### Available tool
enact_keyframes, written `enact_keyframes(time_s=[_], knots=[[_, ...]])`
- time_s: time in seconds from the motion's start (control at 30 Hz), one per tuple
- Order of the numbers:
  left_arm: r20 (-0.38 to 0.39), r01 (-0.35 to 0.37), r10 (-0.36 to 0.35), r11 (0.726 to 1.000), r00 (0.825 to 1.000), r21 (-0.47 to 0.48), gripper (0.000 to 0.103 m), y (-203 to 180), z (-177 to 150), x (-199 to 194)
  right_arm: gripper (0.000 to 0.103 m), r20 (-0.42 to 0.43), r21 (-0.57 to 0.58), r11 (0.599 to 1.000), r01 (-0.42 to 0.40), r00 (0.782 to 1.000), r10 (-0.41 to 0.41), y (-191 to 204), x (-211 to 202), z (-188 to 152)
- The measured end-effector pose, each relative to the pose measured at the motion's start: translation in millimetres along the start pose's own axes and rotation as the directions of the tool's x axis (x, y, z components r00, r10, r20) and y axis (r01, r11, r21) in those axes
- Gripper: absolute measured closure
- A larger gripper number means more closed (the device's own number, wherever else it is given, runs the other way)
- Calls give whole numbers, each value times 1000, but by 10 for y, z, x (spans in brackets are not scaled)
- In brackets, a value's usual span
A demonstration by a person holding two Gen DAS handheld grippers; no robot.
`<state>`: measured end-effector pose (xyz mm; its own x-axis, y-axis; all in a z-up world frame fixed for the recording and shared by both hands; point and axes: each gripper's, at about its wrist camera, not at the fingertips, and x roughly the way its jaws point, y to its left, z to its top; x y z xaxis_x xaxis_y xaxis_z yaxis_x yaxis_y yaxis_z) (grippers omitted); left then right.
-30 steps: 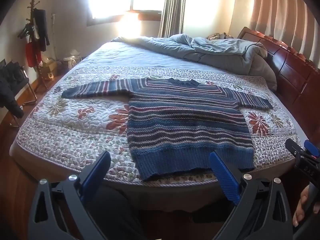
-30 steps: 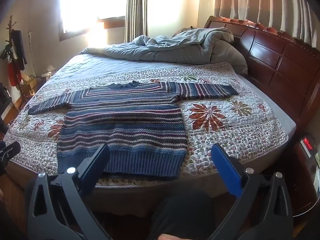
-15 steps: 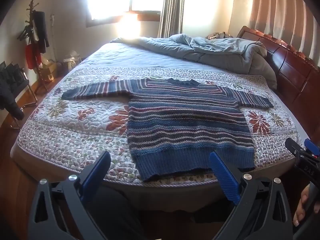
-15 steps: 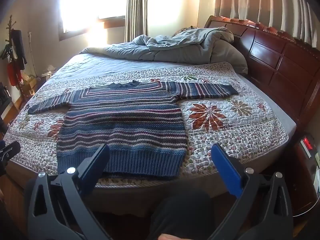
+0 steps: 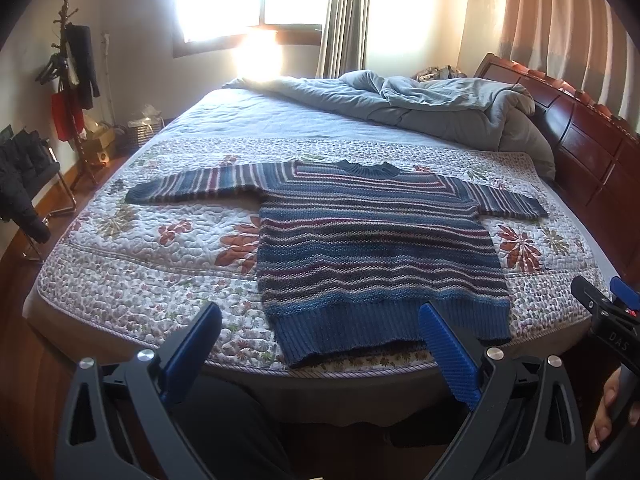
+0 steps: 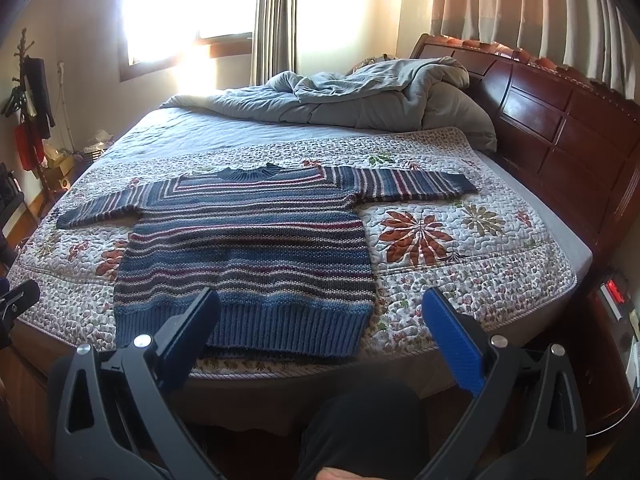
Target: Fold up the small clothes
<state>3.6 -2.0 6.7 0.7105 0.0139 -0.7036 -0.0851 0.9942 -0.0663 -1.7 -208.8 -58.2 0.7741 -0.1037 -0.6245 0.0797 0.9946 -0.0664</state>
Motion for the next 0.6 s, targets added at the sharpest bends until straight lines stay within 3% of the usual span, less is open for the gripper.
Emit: enact_keyframes(time_s=[0.6], knots=[[-5,-5,5,1000,1000,2,4,6,25,33,3,-12,0,1000,-2,1000,2,10,66,15]])
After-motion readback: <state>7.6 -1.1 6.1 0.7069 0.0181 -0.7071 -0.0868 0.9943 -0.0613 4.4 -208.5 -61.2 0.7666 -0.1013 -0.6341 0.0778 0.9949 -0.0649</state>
